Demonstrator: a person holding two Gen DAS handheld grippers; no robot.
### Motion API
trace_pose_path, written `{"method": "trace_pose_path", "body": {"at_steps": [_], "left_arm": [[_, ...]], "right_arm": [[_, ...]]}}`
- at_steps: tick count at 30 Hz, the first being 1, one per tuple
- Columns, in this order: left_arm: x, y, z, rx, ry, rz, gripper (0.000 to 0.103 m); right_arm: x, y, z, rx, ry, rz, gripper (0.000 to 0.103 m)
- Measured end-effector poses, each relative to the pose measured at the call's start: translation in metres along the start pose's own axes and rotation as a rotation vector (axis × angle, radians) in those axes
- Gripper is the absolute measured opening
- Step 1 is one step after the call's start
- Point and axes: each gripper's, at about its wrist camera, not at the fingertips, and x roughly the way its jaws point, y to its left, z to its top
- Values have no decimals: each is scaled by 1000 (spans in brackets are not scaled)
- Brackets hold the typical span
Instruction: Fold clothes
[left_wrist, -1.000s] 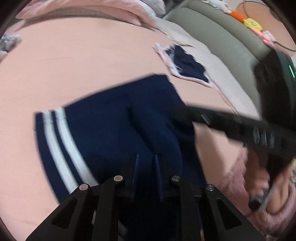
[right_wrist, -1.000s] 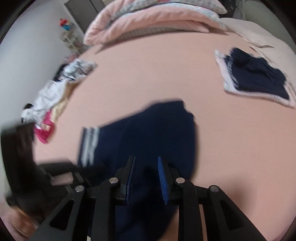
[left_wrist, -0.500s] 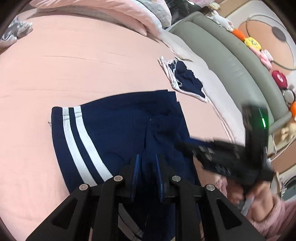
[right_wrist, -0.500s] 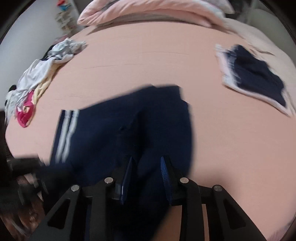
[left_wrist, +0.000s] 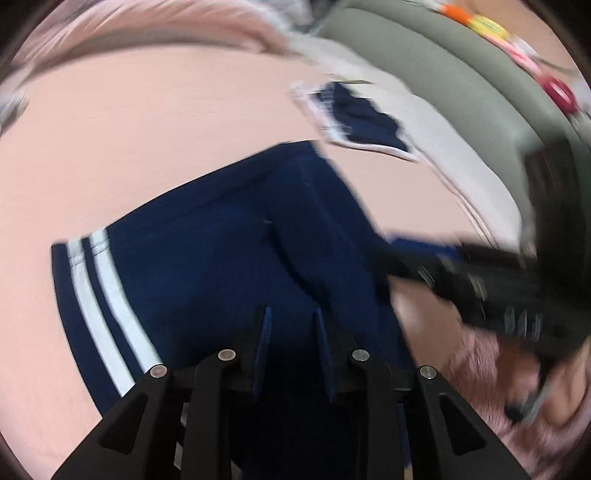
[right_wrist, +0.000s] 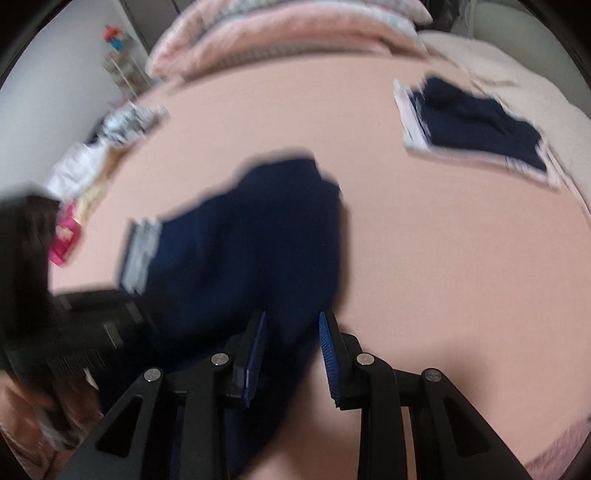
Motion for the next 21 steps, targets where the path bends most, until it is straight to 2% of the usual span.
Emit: {"method": "trace_pose_path", "body": {"at_steps": [3, 4, 5, 8, 9, 11, 12, 14, 17, 18, 21], "left_arm": [[0, -8, -4, 38, 0, -2, 22], [0, -9, -6, 48, -1, 0, 22], [-3, -6, -6, 39, -7, 2, 22], [-13, 5, -7, 12, -23, 7, 22], [-16, 9, -7, 3, -28, 9, 22], [-22, 16, -8, -14, -39, 13, 22], [-26, 22, -11, -28, -45, 5, 22], [-34, 34, -10, -61, -47, -28, 23], [-29, 30, 0, -41, -32, -48, 37], [-24, 26, 5, -26, -21, -58, 46], [-3, 11, 14, 24, 27, -48, 48]], "right_arm": [[8, 17, 23, -49, 1, 64, 31], [15, 26, 32, -70, 6, 80, 33], [21, 30, 37, -87, 23, 97, 40], [46, 29, 36, -105, 122, -9, 41], [52, 24, 33, -98, 135, -58, 38], [52, 8, 22, -58, 127, -79, 27], [48, -1, 15, -27, 118, -65, 23], [38, -17, 1, 23, 99, -46, 23], [25, -21, -11, 38, 57, -45, 23], [22, -21, -14, 40, 47, -46, 23], [20, -24, -15, 63, 45, -25, 23]]}}
